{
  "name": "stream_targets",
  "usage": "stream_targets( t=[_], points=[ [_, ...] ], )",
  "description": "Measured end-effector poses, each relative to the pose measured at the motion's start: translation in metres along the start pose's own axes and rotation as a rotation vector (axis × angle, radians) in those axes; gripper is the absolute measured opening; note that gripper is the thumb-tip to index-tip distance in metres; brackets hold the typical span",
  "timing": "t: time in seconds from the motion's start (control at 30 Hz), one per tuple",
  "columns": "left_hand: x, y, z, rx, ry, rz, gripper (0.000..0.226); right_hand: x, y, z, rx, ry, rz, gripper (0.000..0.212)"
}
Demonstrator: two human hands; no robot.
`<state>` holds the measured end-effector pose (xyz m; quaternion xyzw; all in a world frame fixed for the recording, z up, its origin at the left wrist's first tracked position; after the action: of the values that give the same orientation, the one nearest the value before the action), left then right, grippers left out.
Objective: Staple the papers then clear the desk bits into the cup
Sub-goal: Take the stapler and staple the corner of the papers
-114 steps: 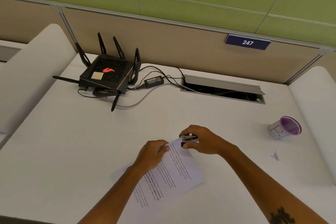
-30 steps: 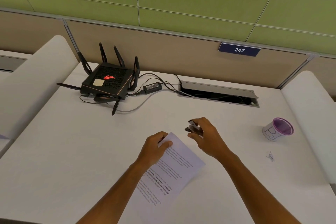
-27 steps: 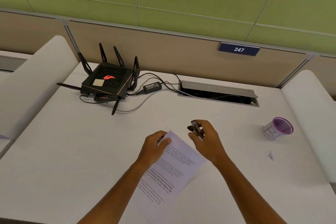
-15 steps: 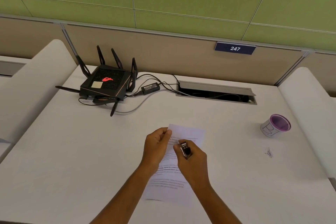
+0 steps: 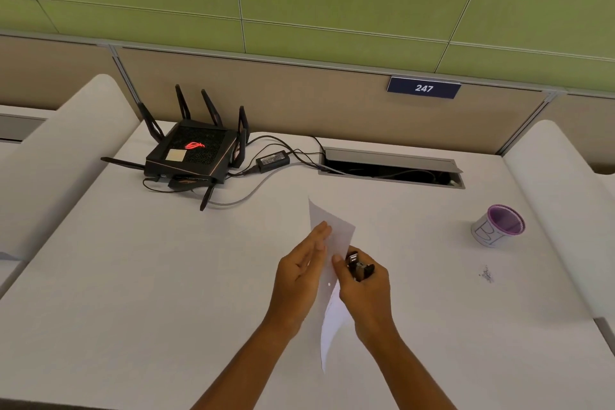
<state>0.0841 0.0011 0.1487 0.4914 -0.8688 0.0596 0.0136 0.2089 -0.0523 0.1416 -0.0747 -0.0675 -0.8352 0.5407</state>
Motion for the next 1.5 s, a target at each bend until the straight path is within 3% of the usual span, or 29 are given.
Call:
stream_targets(
  t=[0.13,0.3,0.57,0.73,0.87,1.0,1.07,1.17,1.27,1.37,1.5],
  points=[
    [0.009,0.000,0.003,-0.182,-0.042,0.039,0.064,-0.005,0.015,-0.003,-0.208,-0.102,0.032,0.008],
    [0.021,-0.005,0.013,-0.435,-0.088,0.146,0.093,-0.007,0.019,-0.005,-0.347,-0.140,0.070,0.022],
    [0.030,-0.015,0.021,-0.469,-0.080,0.228,0.111,0.002,0.016,-0.003,-0.487,-0.150,0.108,0.011],
    [0.033,-0.013,0.023,-0.480,-0.057,0.254,0.102,0.007,0.013,-0.002,-0.499,-0.119,0.167,0.015],
    [0.033,-0.005,0.027,-0.441,-0.026,0.224,0.080,0.013,0.012,0.003,-0.405,-0.097,0.223,0.034],
    [0.031,0.004,0.028,-0.440,0.056,0.174,0.063,0.020,0.012,0.006,-0.288,-0.066,0.294,0.029],
    [0.033,0.010,0.028,-0.438,0.063,0.138,0.063,0.022,0.016,-0.002,-0.253,-0.078,0.217,0.020],
    [0.035,0.020,0.030,-0.407,0.080,0.090,0.065,0.021,0.035,-0.022,-0.245,-0.124,-0.045,0.010],
    [0.033,0.031,0.033,-0.353,0.117,0.045,0.060,0.020,0.057,-0.044,-0.154,-0.185,-0.189,0.024],
    [0.029,0.041,0.036,-0.285,0.152,0.014,0.054,0.019,0.067,-0.059,-0.119,-0.257,-0.157,0.041],
    [0.020,0.052,0.038,-0.180,0.209,-0.036,0.046,0.016,0.068,-0.072,-0.164,-0.324,-0.001,0.032]
  ],
)
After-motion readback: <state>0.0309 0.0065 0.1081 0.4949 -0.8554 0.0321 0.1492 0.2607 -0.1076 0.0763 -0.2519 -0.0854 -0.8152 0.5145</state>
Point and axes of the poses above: each hand's wrist, its own x-axis away from the middle knuckle, its own y-axis out of the back of the hand, z = x × y, the point moved 4 cm from there along -x, towards the middle knuckle, and after that the axes turned 10 degrees about z, right-handed, at the moved point
